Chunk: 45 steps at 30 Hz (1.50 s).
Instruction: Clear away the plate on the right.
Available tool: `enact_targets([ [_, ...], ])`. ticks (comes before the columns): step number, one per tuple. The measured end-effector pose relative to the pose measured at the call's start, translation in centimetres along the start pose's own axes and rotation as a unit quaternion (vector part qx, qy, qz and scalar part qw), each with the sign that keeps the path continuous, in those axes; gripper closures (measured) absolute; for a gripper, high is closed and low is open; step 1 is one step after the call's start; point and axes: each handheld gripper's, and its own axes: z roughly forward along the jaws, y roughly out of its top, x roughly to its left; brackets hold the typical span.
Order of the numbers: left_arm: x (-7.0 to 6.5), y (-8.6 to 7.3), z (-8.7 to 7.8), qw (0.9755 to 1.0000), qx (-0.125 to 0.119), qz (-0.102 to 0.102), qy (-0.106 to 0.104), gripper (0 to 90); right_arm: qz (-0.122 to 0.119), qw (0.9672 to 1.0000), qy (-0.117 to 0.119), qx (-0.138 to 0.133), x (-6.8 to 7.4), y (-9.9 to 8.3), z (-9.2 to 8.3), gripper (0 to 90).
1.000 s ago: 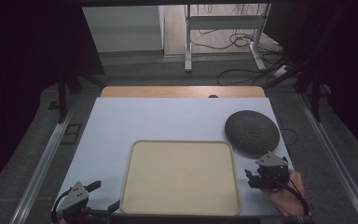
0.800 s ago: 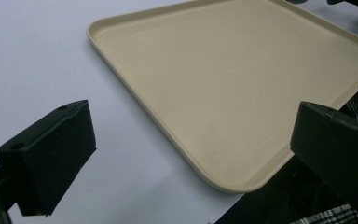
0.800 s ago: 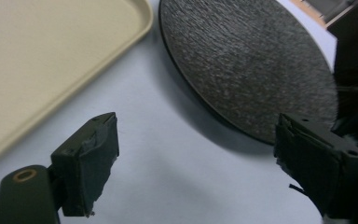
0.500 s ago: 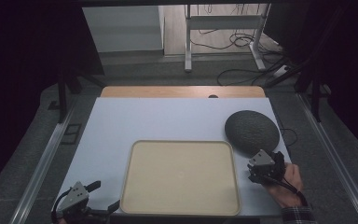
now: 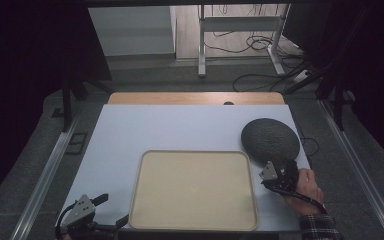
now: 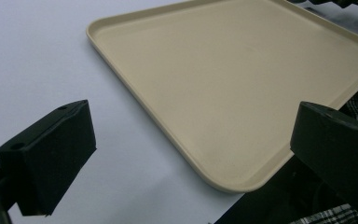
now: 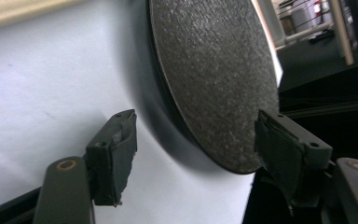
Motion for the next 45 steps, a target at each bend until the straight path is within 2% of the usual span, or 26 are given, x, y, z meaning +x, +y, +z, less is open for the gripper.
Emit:
enact_targets([
  [3, 0.0, 0.0, 0.0, 1.0000, 0.000, 0.000, 0.000, 0.0, -0.012, 0.9999, -0.006, 0.001, 0.1, 0.2, 0.2, 31.9],
  [9, 0.0, 0.0, 0.0, 1.0000, 0.000, 0.000, 0.000, 0.0, -0.052, 0.9981, -0.032, 0.007, 0.6, 0.8, 0.8, 37.6],
  [12, 0.0, 0.0, 0.0, 1.0000, 0.000, 0.001, 0.000, 0.0, -0.057, 0.9978, -0.034, 0.007, 0.7, 0.9, 1.0, 39.8],
  [13, 0.0, 0.0, 0.0, 1.0000, -0.001, 0.001, 0.000, 0.0, -0.067, 0.9969, -0.041, 0.008, 0.8, 1.0, 1.2, 42.7],
  [15, 0.0, 0.0, 0.0, 1.0000, -0.001, 0.001, 0.000, 0.0, -0.072, 0.9965, -0.041, 0.008, 0.9, 1.1, 1.2, 43.7],
  [24, 0.0, 0.0, 0.0, 1.0000, -0.001, 0.001, -0.001, 0.0, -0.127, 0.9899, -0.059, 0.019, 1.5, 1.4, 2.5, 52.6],
  [32, 0.0, 0.0, 0.0, 1.0000, 0.000, 0.001, -0.001, 0.0, -0.143, 0.9874, -0.067, 0.016, 1.7, 1.8, 3.2, 60.5],
  [37, 0.0, 0.0, 0.0, 1.0000, -0.001, 0.001, -0.001, 0.0, -0.166, 0.9833, -0.071, 0.019, 2.1, 1.9, 3.9, 64.0],
  [40, 0.0, 0.0, 0.0, 1.0000, -0.001, 0.002, -0.001, 0.0, -0.164, 0.9838, -0.071, 0.018, 2.2, 1.9, 4.2, 66.0],
  [41, 0.0, 0.0, 0.0, 1.0000, -0.001, 0.002, -0.001, 0.0, -0.173, 0.9819, -0.076, 0.020, 2.3, 1.9, 4.5, 68.6],
  [44, 0.0, 0.0, 0.0, 1.0000, -0.001, 0.001, -0.002, 0.0, -0.174, 0.9814, -0.079, 0.019, 2.5, 1.9, 4.6, 70.7],
  [45, 0.0, 0.0, 0.0, 1.0000, -0.001, 0.002, -0.002, 0.0, -0.184, 0.9794, -0.080, 0.021, 2.6, 1.9, 4.7, 76.2],
])
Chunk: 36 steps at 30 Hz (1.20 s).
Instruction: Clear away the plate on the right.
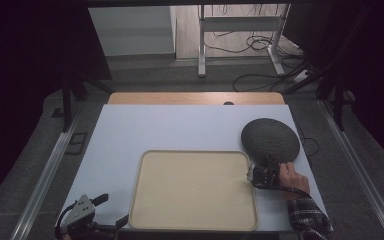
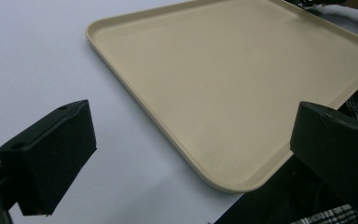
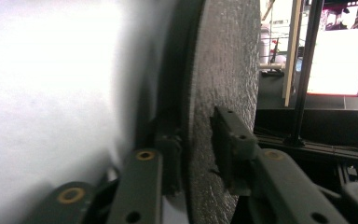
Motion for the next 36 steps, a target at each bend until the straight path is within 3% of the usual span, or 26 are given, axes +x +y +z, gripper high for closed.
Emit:
enact_targets([
  [3, 0.0, 0.0, 0.0, 1.0000, 0.000, 0.002, 0.000, 0.0, -0.003, 1.0000, 0.001, -0.001, 0.3, 0.0, 0.0, 80.5],
  [7, 0.0, 0.0, 0.0, 1.0000, 0.000, 0.003, 0.000, 0.0, -0.018, 0.9997, -0.017, 0.003, 0.7, 0.1, 0.0, 83.4],
  [8, 0.0, 0.0, 0.0, 1.0000, -0.001, 0.003, 0.000, 0.0, -0.019, 0.9993, -0.033, 0.000, 0.8, 0.1, -0.1, 85.1],
  [12, 0.0, 0.0, 0.0, 1.0000, -0.001, 0.003, 0.000, 0.0, -0.003, 0.9996, -0.027, 0.001, 0.3, 0.1, -0.4, 85.4],
  [20, 0.0, 0.0, -0.1, 1.0000, -0.003, 0.001, 0.000, 0.0, -0.020, 0.9994, -0.027, 0.002, 0.2, 0.0, -1.3, 85.3],
  [29, -0.1, 0.0, -0.1, 1.0000, -0.004, 0.002, 0.001, 0.0, -0.008, 0.9987, -0.050, -0.011, -0.4, 0.0, -2.9, 85.3],
  [36, -0.1, 0.0, -0.1, 1.0000, -0.005, 0.001, 0.001, 0.0, -0.004, 0.9983, -0.054, -0.022, -0.5, 0.1, -4.2, 85.2],
])
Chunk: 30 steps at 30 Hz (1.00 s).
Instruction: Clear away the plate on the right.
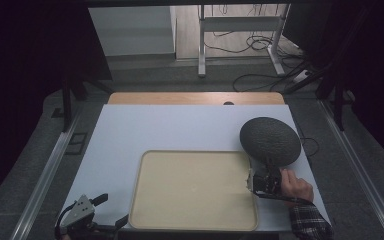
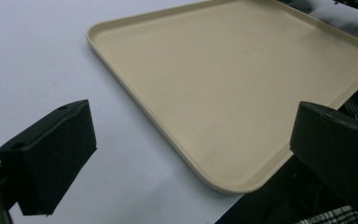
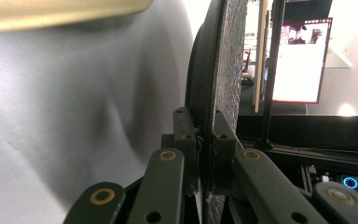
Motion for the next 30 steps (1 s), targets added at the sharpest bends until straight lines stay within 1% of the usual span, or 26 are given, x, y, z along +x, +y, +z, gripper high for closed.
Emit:
enact_targets([
  [1, 0.0, 0.0, 0.0, 1.0000, 0.000, 0.000, 0.000, 0.0, -0.009, 1.0000, 0.000, 0.000, -0.1, 0.0, -0.1, 85.1],
  [2, 0.0, 0.0, 0.0, 1.0000, 0.000, 0.000, 0.000, 0.0, 0.005, 0.9996, 0.025, -0.014, -0.2, 0.0, -0.2, 85.2],
  [3, 0.0, 0.0, 0.0, 1.0000, 0.000, 0.000, 0.000, 0.0, 0.004, 0.9996, 0.025, -0.014, -0.2, 0.0, -0.4, 85.1],
  [4, 0.0, 0.0, 0.0, 1.0000, 0.000, 0.001, 0.000, 0.0, 0.008, 0.9993, 0.016, -0.034, -0.1, 0.0, -0.3, 85.2],
  [5, 0.0, 0.0, 0.0, 1.0000, 0.000, 0.001, 0.000, 0.0, 0.008, 0.9993, 0.016, -0.034, -0.1, 0.0, -0.3, 85.2],
  [6, 0.0, 0.0, 0.0, 1.0000, 0.000, 0.001, 0.000, 0.0, -0.005, 0.9995, 0.023, -0.023, -0.3, 0.0, -0.8, 85.2],
  [7, 0.0, 0.0, 0.0, 1.0000, 0.000, 0.001, 0.001, 0.0, 0.006, 0.9993, 0.020, -0.033, -0.1, 0.1, -0.9, 85.1],
  [8, 0.0, 0.0, 0.0, 1.0000, 0.000, 0.001, 0.001, 0.0, -0.011, 0.9998, -0.004, -0.014, -0.1, 0.3, -1.4, 85.1],
  [9, 0.0, 0.0, 0.0, 1.0000, 0.000, 0.001, 0.001, 0.0, -0.013, 0.9993, 0.021, -0.028, -0.1, 0.4, -1.8, 85.0],
  [10, 0.0, 0.0, 0.0, 1.0000, 0.000, 0.001, 0.001, 0.0, -0.013, 0.9993, 0.021, -0.028, -0.1, 0.4, -1.8, 85.0],
  [12, 0.0, 0.0, 0.0, 1.0000, 0.000, 0.001, 0.001, 0.0, -0.010, 0.9983, 0.017, -0.054, 0.2, 0.6, -1.9, 84.6],
  [14, 0.0, 0.0, 0.0, 1.0000, 0.000, 0.001, 0.001, 0.0, -0.019, 0.9986, 0.024, -0.044, 0.1, 0.9, -2.7, 84.6],
  [15, 0.0, 0.0, 0.0, 1.0000, 0.000, 0.001, 0.001, 0.0, -0.017, 0.9981, 0.019, -0.056, 0.3, 0.9, -2.7, 84.6],
  [16, 0.0, 0.0, 0.0, 1.0000, 0.000, 0.001, 0.001, 0.0, -0.017, 0.9981, 0.019, -0.056, 0.3, 0.9, -2.7, 84.6],
  [17, 0.0, 0.0, 0.0, 1.0000, 0.000, 0.002, 0.001, 0.0, -0.023, 0.9987, 0.015, -0.042, 0.3, 1.1, -3.2, 84.6],
  [18, 0.0, 0.0, 0.0, 1.0000, 0.000, 0.002, 0.001, 0.0, -0.014, 0.9976, 0.022, -0.064, 0.4, 1.1, -3.1, 84.7],
  [19, 0.0, 0.0, 0.0, 1.0000, 0.000, 0.002, 0.001, 0.0, -0.021, 0.9981, 0.021, -0.053, 0.5, 1.4, -3.7, 84.7],
  [20, 0.0, 0.0, 0.0, 1.0000, 0.000, 0.002, 0.001, 0.1, -0.022, 0.9979, 0.023, -0.056, 0.5, 1.5, -3.9, 84.7],
  [21, 0.0, 0.0, 0.0, 1.0000, 0.001, 0.002, 0.001, 0.0, -0.018, 0.9972, 0.021, -0.070, 0.6, 1.6, -3.9, 84.7],
  [22, 0.0, 0.0, 0.0, 1.0000, 0.000, 0.002, 0.001, 0.0, -0.023, 0.9976, 0.022, -0.062, 0.5, 1.7, -4.3, 84.7],
  [23, 0.0, 0.0, 0.0, 1.0000, 0.000, 0.002, 0.001, 0.0, -0.019, 0.9969, 0.020, -0.074, 0.7, 1.8, -4.3, 84.7],
  [24, 0.0, 0.0, 0.0, 1.0000, 0.000, 0.002, 0.001, 0.0, -0.027, 0.9971, 0.020, -0.068, 0.6, 1.9, -4.7, 84.7],
  [26, 0.0, 0.0, 0.0, 1.0000, 0.001, 0.002, 0.001, 0.0, -0.021, 0.9952, 0.017, -0.094, 0.9, 2.1, -4.8, 84.7],
  [28, -0.1, 0.0, 0.0, 1.0000, 0.001, 0.003, 0.001, 0.0, -0.032, 0.9959, 0.025, -0.080, 0.8, 2.4, -5.5, 84.6],
  [29, -0.1, 0.0, 0.0, 1.0000, 0.001, 0.002, 0.001, 0.0, -0.030, 0.9948, 0.020, -0.096, 1.0, 2.5, -5.5, 84.6],
  [30, -0.1, 0.0, 0.0, 1.0000, 0.001, 0.002, 0.001, 0.0, -0.035, 0.9955, 0.023, -0.085, 1.0, 2.6, -5.9, 84.6],
])
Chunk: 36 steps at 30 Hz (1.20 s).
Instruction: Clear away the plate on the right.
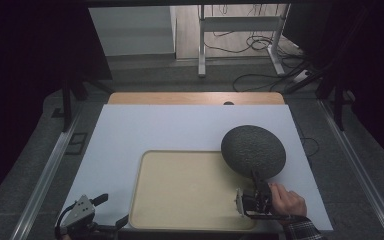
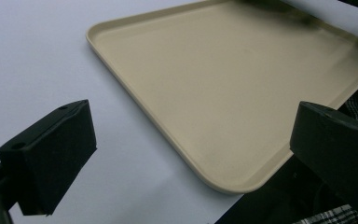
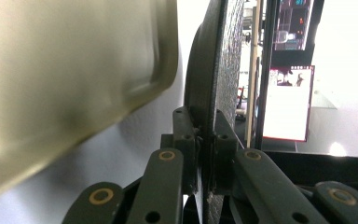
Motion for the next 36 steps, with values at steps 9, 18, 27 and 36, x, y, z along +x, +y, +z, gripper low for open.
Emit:
enact_targets([
  [9, 0.0, 0.0, 0.0, 1.0000, 0.000, 0.001, 0.000, 0.0, -0.004, 0.9998, 0.003, -0.021, 0.4, 1.1, -1.2, 84.6],
  [18, 0.0, 0.0, 0.0, 1.0000, 0.000, 0.001, 0.001, 0.0, -0.012, 0.9982, -0.003, -0.059, 1.0, 2.5, -2.5, 84.6],
  [27, 0.0, 0.0, 0.0, 1.0000, 0.000, 0.002, 0.001, 0.0, -0.021, 0.9969, 0.002, -0.077, 1.4, 3.7, -3.8, 84.6],
  [36, -0.1, 0.0, 0.0, 1.0000, 0.000, 0.003, 0.002, 0.0, -0.029, 0.9940, 0.006, -0.105, 2.2, 5.3, -4.9, 84.3],
])
